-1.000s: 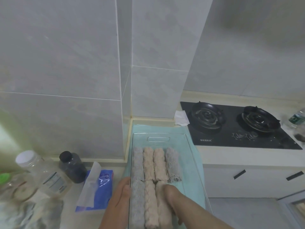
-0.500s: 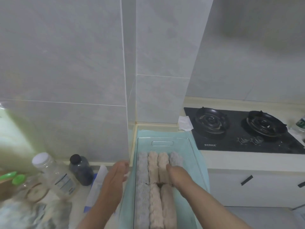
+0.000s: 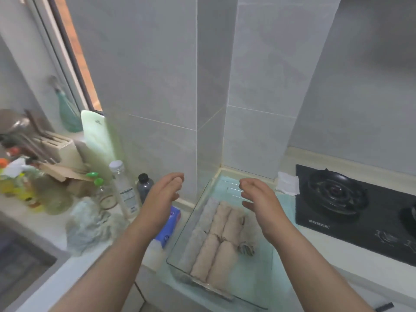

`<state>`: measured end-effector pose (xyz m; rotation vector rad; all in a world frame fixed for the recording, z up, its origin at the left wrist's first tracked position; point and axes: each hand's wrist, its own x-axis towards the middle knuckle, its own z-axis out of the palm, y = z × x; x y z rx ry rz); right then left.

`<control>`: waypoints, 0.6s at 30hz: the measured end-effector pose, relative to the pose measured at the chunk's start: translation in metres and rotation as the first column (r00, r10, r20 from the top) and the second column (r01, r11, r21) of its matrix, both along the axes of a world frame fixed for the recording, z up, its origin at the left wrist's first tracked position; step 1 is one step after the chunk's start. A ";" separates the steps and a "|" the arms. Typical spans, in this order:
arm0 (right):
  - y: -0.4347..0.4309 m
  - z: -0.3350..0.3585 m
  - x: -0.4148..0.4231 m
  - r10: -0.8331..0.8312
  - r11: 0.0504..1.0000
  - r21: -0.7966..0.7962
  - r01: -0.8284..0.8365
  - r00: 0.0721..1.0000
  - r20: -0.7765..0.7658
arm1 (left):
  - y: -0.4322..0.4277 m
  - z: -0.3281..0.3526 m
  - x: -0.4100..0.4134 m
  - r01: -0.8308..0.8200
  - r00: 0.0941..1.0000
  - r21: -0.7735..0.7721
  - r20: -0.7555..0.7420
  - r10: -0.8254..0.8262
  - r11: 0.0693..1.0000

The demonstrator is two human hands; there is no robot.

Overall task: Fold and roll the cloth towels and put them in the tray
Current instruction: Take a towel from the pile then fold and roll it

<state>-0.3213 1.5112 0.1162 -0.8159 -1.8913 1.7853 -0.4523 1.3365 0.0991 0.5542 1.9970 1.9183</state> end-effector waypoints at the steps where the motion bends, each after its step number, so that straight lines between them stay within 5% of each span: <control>1: 0.001 0.002 0.008 0.040 0.999 0.012 -0.040 0.999 -0.015 | -0.004 0.002 0.015 -0.040 0.999 0.023 -0.008 0.040 0.999; 9: -0.051 0.011 0.062 0.454 0.882 0.172 -0.439 0.889 -0.057 | -0.085 0.009 0.139 -0.347 0.935 0.039 -0.069 0.349 0.937; 18: -0.222 0.030 0.094 0.849 0.523 0.195 -0.830 0.528 -0.026 | -0.257 0.018 0.282 -0.758 0.650 0.007 -0.072 0.757 0.652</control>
